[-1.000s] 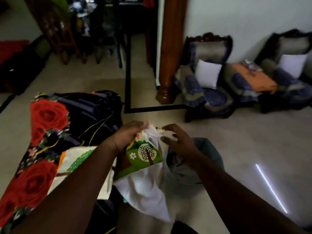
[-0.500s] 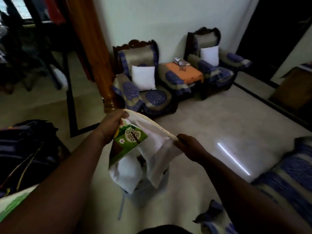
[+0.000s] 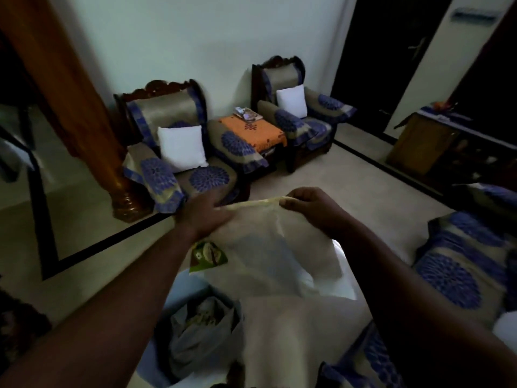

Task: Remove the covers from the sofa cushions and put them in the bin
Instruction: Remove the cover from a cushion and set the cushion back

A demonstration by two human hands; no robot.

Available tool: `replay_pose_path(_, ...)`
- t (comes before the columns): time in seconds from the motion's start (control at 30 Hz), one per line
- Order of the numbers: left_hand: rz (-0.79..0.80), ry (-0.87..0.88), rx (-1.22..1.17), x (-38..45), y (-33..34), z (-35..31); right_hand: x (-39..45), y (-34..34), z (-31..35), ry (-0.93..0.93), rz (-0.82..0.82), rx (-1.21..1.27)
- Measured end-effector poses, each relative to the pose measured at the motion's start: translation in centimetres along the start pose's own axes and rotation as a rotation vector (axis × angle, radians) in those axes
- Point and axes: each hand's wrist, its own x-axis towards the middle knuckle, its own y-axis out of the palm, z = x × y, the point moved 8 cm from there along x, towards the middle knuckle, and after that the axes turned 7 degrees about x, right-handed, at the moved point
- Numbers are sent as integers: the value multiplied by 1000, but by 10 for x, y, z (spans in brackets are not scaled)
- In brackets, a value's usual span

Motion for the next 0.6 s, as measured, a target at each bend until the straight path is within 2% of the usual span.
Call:
replay_pose_path(0.07,214,227,-78,13,31,-56,30,3,19,-56,37,-214)
replay_pose_path(0.1,279,281,-135,18,42,-76,43,3,27,-77,48,-282)
replay_pose_path(0.13,279,270,-221,26,48,-87,53,1,35,-98,36,-321)
replay_pose_path(0.27,44,134,-595,77,36,-87,81,-24,19,-95,-124,-387)
replay_pose_path(0.33,-97,60,-703,98,21,-76,91,-28,-22,-18,-58,-510)
replay_pose_path(0.4,-182,22,-666,121,13,-61,103,-35,-60,5,-22,-648)
replay_pose_path(0.53,-194,-14,-568,165,22,-28,142,-74,-77,25,-342,-657)
replay_pose_path(0.6,-180,-37,-574,188,36,-27,174,-85,-80,64,-452,-653)
